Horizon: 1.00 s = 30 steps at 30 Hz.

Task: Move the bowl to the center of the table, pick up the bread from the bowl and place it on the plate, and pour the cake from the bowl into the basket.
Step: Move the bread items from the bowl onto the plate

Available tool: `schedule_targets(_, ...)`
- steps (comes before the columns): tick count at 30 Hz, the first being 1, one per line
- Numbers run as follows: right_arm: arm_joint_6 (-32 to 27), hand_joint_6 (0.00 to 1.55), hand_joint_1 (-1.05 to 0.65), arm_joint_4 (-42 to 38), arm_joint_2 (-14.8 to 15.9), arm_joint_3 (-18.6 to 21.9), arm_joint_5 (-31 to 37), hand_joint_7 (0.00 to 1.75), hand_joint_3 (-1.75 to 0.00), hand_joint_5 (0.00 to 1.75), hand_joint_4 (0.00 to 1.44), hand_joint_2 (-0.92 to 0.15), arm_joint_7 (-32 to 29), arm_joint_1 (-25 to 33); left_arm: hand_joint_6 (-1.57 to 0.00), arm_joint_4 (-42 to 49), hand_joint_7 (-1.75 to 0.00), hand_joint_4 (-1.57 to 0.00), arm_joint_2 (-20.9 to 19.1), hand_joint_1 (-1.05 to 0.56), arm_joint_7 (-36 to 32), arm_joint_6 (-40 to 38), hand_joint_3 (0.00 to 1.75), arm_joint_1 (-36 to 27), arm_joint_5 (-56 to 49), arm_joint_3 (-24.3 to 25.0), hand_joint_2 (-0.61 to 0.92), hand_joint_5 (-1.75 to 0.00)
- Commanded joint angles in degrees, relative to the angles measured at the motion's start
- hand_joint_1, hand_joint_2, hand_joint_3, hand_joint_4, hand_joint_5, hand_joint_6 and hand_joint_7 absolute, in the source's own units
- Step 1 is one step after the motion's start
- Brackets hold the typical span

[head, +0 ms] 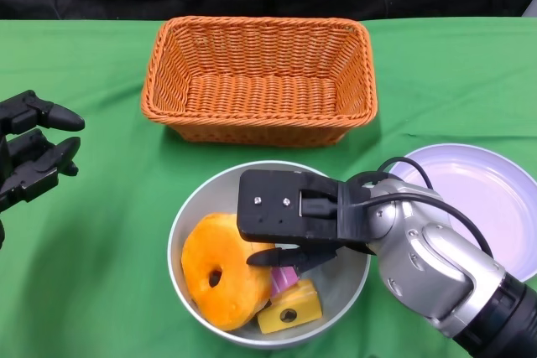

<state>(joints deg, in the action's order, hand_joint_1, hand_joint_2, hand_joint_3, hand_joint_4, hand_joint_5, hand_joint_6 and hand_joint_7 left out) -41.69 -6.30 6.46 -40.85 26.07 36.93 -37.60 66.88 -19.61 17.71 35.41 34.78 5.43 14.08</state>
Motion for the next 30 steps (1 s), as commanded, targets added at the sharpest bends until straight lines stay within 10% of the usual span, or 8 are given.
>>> schedule_targets(1, 0.56, 0.08, -0.98, -1.65, -0.68, 0.36, -0.50, 0.00, -0.47, 0.03, 0.43, -0.92, 0.16, -0.86, -0.67, 0.05, -1.21, -0.66, -0.53, 0.00, 0.27, -0.40, 0.41, -0.68, 0.36, 0.21, 0.92, -1.63)
schedule_targets(11, 0.66, 0.38, -0.78, -1.60, -4.28, 4.48, -0.26, 0.09, -0.26, 0.21, 0.74, -0.92, -8.94, 2.50, -0.66, 0.18, -1.22, -0.64, -0.66, 0.02, 0.20, -0.74, 0.42, -0.60, 0.34, 0.25, 0.92, -1.64)
schedule_targets(16, 6.43, 0.73, -0.48, -2.43, -6.80, 8.61, -2.39, 0.09, -0.11, 0.85, 0.70, -0.92, -16.95, 6.41, -0.65, 0.27, -1.22, -0.63, -0.77, 0.03, 0.13, -0.67, 0.43, -0.63, 0.29, 0.27, 0.92, -1.63)
schedule_targets(21, 12.94, 1.06, -0.38, -4.23, -9.10, 12.58, -4.32, 0.16, -0.10, 0.70, 0.84, -0.92, -24.14, 9.42, -0.65, 0.49, -1.23, -0.63, -0.91, 0.03, 0.05, -0.66, 0.44, -0.59, 0.19, 0.26, 0.92, -1.63)
schedule_targets(30, 19.19, 1.08, -0.36, -5.73, -10.10, 15.17, -4.96, 0.20, -0.13, 0.87, 0.88, -0.92, -29.47, 11.15, -0.65, 0.76, -1.23, -0.64, -1.02, 0.01, 0.31, -0.87, 0.42, -0.37, 0.27, 0.33, 0.92, -1.64)
